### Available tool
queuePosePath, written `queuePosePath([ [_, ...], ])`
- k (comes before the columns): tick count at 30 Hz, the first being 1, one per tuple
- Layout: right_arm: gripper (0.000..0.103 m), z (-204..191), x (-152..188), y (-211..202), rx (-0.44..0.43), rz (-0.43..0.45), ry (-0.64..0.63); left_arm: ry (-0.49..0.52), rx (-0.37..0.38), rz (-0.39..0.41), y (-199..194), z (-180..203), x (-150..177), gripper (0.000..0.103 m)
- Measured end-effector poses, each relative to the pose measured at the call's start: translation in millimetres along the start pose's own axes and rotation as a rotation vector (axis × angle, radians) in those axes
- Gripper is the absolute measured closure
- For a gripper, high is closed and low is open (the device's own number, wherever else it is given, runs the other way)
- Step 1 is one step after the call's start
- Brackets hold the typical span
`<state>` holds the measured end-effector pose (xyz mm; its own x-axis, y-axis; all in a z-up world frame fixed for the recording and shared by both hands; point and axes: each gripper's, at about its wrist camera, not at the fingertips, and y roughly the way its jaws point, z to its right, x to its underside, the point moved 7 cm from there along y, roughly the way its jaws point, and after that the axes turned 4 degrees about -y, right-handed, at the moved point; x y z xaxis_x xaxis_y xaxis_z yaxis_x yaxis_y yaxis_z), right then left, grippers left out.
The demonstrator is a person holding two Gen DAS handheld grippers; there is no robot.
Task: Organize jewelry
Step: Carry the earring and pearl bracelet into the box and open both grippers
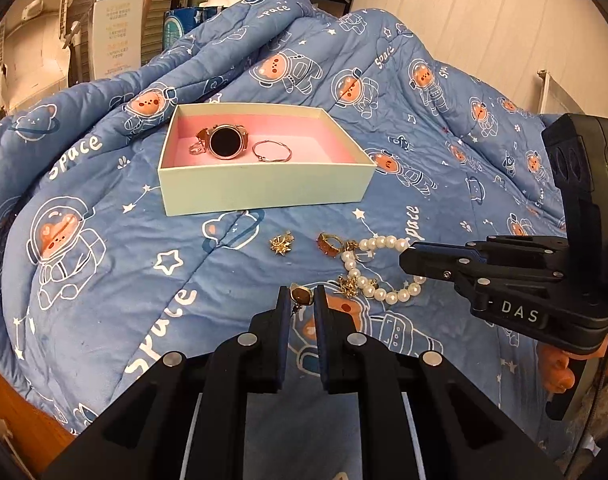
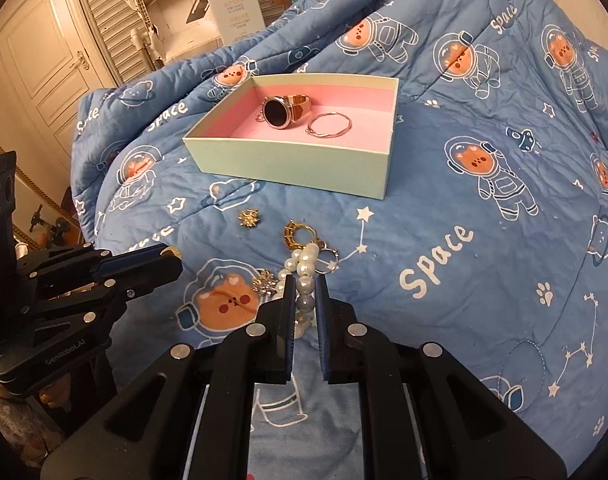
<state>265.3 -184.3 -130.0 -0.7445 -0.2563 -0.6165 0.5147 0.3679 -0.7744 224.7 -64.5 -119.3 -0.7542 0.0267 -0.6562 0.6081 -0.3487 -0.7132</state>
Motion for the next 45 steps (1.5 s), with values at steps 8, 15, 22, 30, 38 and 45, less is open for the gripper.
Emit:
queuePosePath([
  [8, 0.093, -24, -24, -21, -0.045, 0.049, -0.063, 0.004, 0.001, 0.038, -15, -2, -20, 0.092],
  [15, 0.093, -30, -52, -29, -0.102, 0.09, -0.063, 0.011, 0.004, 0.061, -18, -4, -42, 0.092],
  [22, 0.093, -21, -89, -28, -0.106, 0.131, -0.06, 0.006, -0.006, 0.07, -12, -15, -77, 0.092],
  [30, 0.093, -7, -129, -9, -0.109, 0.134, -0.036, 0.008, -0.044, 0.026, 17, -33, -114, 0.092],
  [38, 0.093, 5, -142, 34, -0.197, 0.059, 0.034, 0.045, -0.093, -0.068, 60, -45, -128, 0.092],
  [45, 0.093, 15, -138, 66, -0.251, -0.028, 0.115, 0.05, -0.106, -0.143, 86, -51, -122, 0.092],
])
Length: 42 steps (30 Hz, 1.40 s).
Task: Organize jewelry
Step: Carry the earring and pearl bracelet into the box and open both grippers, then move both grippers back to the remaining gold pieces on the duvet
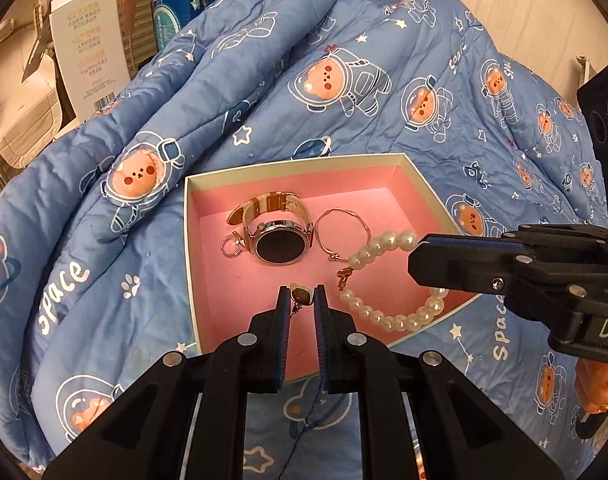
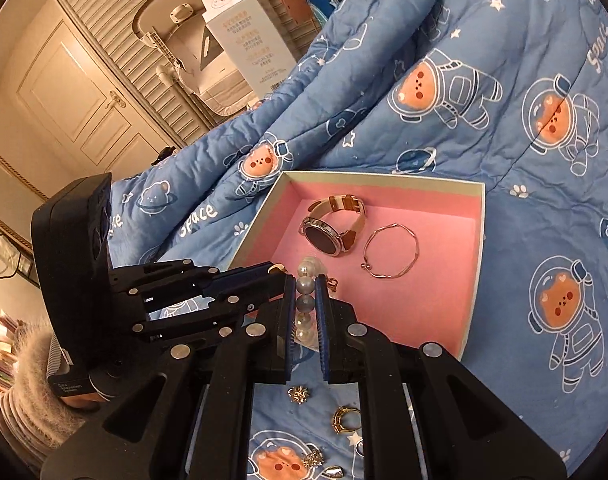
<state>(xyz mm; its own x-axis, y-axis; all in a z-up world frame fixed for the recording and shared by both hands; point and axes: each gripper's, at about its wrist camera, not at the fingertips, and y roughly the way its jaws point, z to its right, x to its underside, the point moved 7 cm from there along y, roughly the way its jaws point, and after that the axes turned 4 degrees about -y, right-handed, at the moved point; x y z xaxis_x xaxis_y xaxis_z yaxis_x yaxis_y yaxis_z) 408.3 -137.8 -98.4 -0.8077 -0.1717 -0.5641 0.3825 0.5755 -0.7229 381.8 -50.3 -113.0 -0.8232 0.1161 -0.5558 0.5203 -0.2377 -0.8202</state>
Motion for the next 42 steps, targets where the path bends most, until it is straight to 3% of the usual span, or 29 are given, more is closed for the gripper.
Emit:
queuePosePath([
  [9, 0.093, 27, 1, 22, 0.108, -0.06, 0.001, 0.027, -0.019, -0.048, 18, 1, -1, 0.092],
  [26, 0.093, 39, 6, 40, 0.258, -0.109, -0.18, 0.074, -0.042, -0.076, 36, 3, 1, 0.089],
  [29, 0.093, 38, 7, 41, 0.281, -0.112, -0.209, 0.08, -0.045, -0.061, 33, 4, 1, 0.076],
  [31, 0.093, 37, 7, 41, 0.284, -0.112, -0.221, 0.075, -0.053, -0.042, 28, 4, -1, 0.058],
  [34, 0.091, 37, 6, 41, 0.285, -0.108, -0.223, 0.077, -0.057, -0.016, 18, 4, -1, 0.054],
  [35, 0.086, 37, 6, 40, 0.283, -0.104, -0.224, 0.078, -0.059, -0.008, 14, 3, -1, 0.053],
  [38, 0.055, 33, 4, 36, 0.269, -0.073, -0.222, 0.066, -0.061, 0.034, -3, 2, -1, 0.048],
  [42, 0.054, 26, 0, 26, 0.252, -0.031, -0.203, 0.033, -0.062, 0.118, -35, -3, 0, 0.033],
])
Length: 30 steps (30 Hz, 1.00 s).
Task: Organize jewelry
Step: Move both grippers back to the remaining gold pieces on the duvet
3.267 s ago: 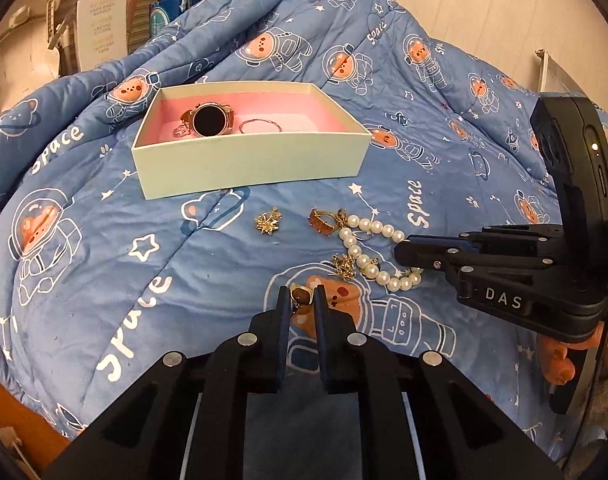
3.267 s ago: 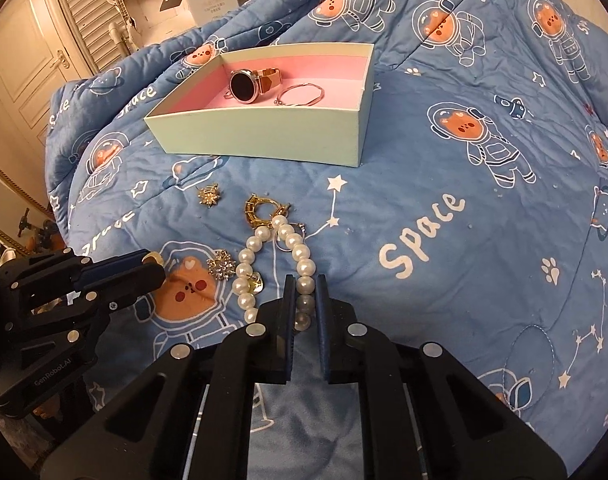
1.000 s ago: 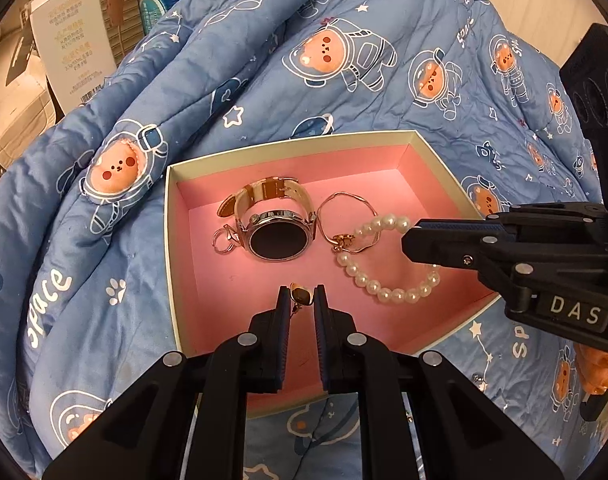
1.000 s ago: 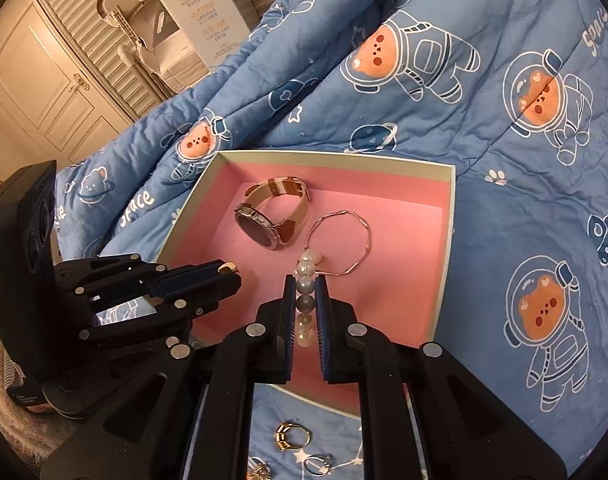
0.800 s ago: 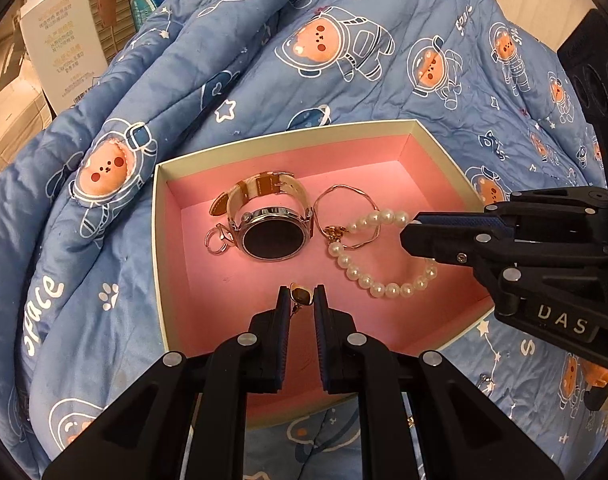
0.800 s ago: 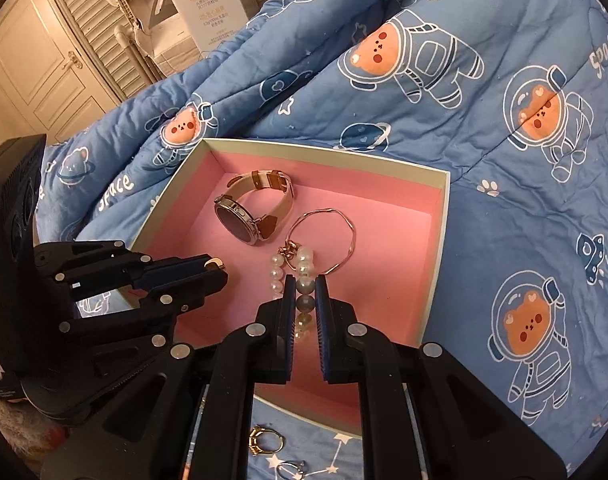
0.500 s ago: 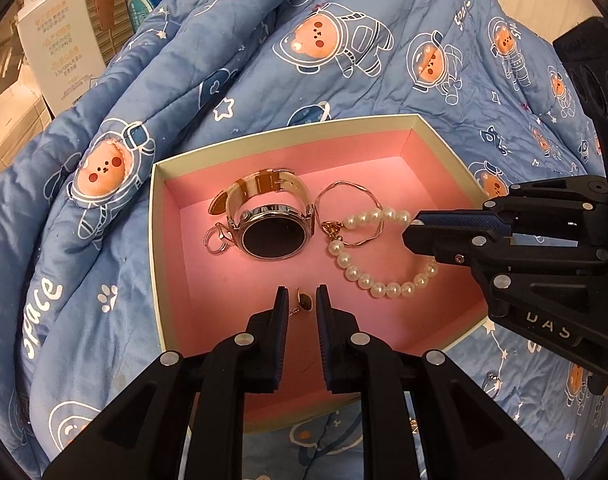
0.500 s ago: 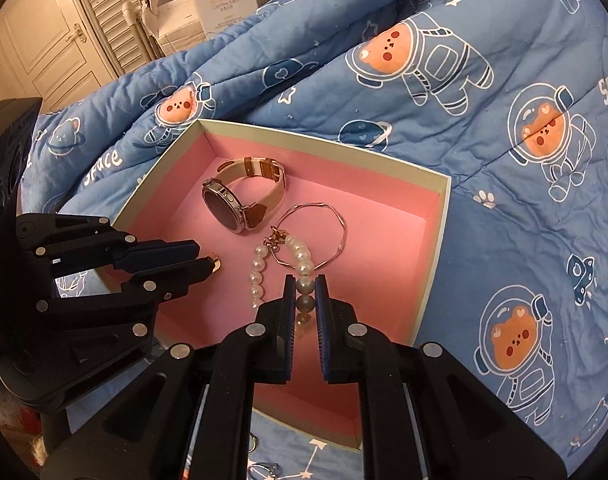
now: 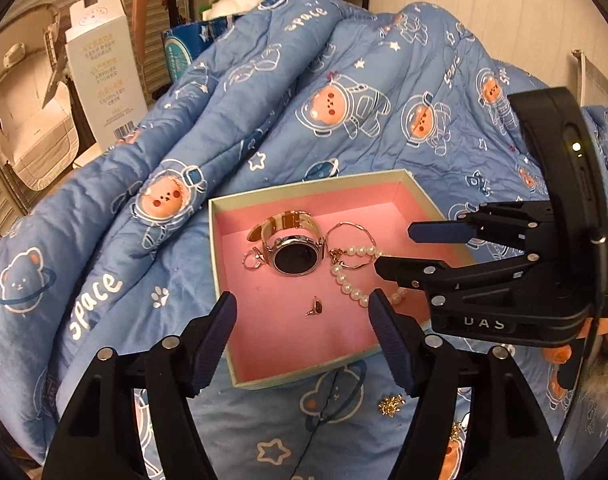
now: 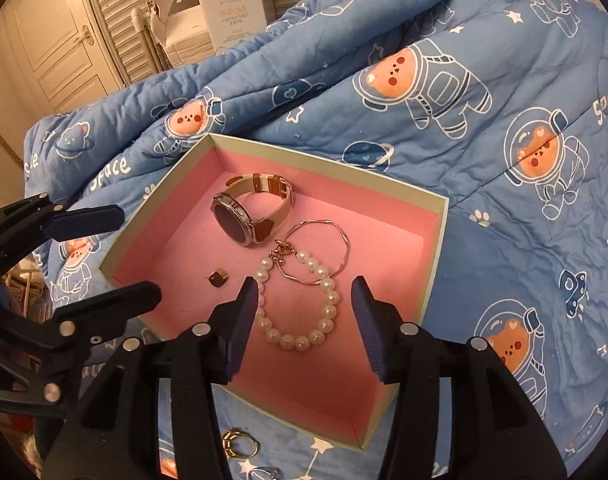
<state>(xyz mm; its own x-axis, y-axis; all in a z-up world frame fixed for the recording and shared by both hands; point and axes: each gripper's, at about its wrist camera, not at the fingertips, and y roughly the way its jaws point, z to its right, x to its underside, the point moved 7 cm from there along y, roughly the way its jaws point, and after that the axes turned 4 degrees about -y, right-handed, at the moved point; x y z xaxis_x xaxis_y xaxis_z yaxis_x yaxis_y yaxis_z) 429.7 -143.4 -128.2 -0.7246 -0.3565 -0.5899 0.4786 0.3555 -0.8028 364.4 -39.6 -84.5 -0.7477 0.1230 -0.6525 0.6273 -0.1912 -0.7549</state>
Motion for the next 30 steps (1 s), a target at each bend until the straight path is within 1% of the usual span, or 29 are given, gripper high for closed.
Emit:
queuePosePath([
  [2, 0.053, -4, -1, -10, -0.003, 0.027, 0.009, -0.009, -0.016, 0.047, -16, -4, 2, 0.024],
  [3, 0.049, -6, 0, -16, -0.005, 0.046, 0.013, -0.011, -0.028, 0.066, -22, -7, 5, 0.019],
  [4, 0.046, -7, 1, -23, -0.001, 0.066, 0.018, -0.01, -0.041, 0.08, -28, -9, 9, 0.016],
  [5, 0.042, -9, 4, -30, 0.006, 0.087, 0.024, -0.007, -0.049, 0.086, -32, -10, 14, 0.015],
  [9, 0.036, -15, 22, -55, 0.026, 0.134, 0.031, -0.01, -0.063, 0.086, -44, -14, 46, 0.009],
  [11, 0.036, -18, 34, -62, 0.039, 0.142, 0.025, -0.017, -0.069, 0.081, -47, -14, 61, 0.009],
  [14, 0.036, -22, 55, -71, 0.072, 0.143, 0.009, -0.048, -0.045, 0.072, -52, -10, 84, 0.009],
  [17, 0.036, -24, 75, -76, 0.067, 0.136, 0.018, -0.05, -0.042, 0.065, -54, -1, 102, 0.009],
  [24, 0.036, -28, 115, -80, 0.075, 0.108, 0.032, -0.017, -0.018, 0.058, -55, 25, 124, 0.009],
  [29, 0.036, -36, 138, -80, 0.062, 0.081, 0.013, -0.039, 0.011, 0.057, -56, 34, 135, 0.009],
  [30, 0.039, -38, 142, -79, 0.059, 0.075, 0.004, -0.041, 0.011, 0.056, -56, 36, 138, 0.01],
])
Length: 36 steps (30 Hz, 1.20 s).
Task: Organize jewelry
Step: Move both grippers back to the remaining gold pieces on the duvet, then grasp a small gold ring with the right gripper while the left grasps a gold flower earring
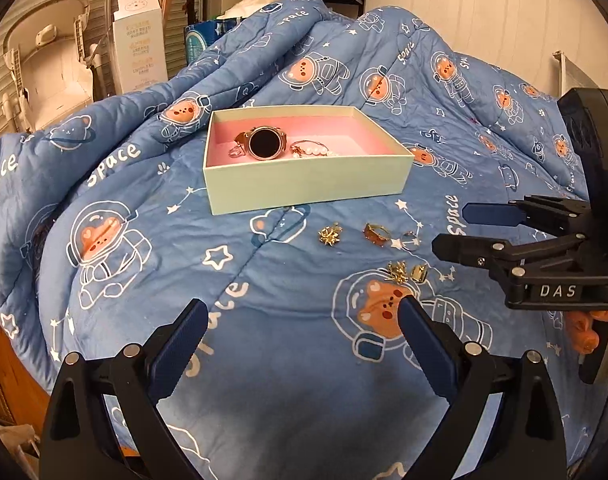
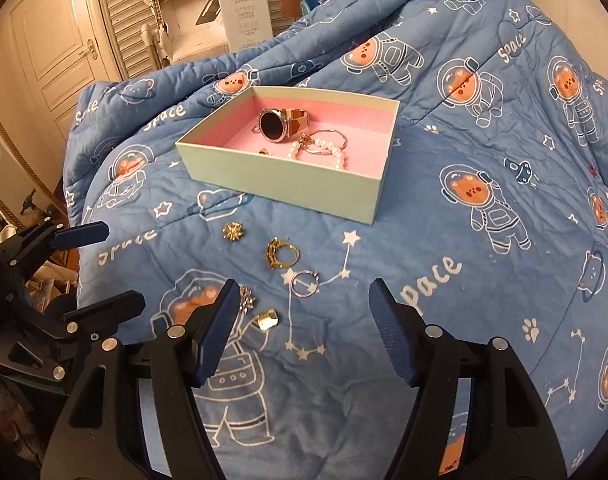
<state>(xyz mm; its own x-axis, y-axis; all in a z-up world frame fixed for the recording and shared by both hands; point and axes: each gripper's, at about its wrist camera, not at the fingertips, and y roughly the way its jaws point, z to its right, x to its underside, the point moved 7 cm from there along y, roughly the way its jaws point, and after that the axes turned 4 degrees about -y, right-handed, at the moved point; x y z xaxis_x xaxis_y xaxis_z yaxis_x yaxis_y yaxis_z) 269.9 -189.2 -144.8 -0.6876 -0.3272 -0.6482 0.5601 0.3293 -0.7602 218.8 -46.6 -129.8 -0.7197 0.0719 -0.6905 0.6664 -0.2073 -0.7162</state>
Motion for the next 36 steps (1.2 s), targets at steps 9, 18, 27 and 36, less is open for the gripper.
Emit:
queuePosePath([
  [9, 0.069, -14, 20, 14, -0.03, -0.051, -0.061, -0.011, 0.021, -0.014, 0, 5, 13, 0.027],
  [18, 0.083, -24, 17, 32, -0.044, -0.057, -0.122, -0.03, 0.07, -0.064, 15, 11, 17, 0.051],
  [27, 0.089, -19, 16, 29, -0.069, -0.042, -0.084, -0.007, 0.129, -0.08, 27, 28, 8, 0.06],
  [36, 0.089, 5, 27, 17, -0.033, -0.054, -0.011, 0.062, 0.163, -0.092, 47, 62, -1, 0.069],
])
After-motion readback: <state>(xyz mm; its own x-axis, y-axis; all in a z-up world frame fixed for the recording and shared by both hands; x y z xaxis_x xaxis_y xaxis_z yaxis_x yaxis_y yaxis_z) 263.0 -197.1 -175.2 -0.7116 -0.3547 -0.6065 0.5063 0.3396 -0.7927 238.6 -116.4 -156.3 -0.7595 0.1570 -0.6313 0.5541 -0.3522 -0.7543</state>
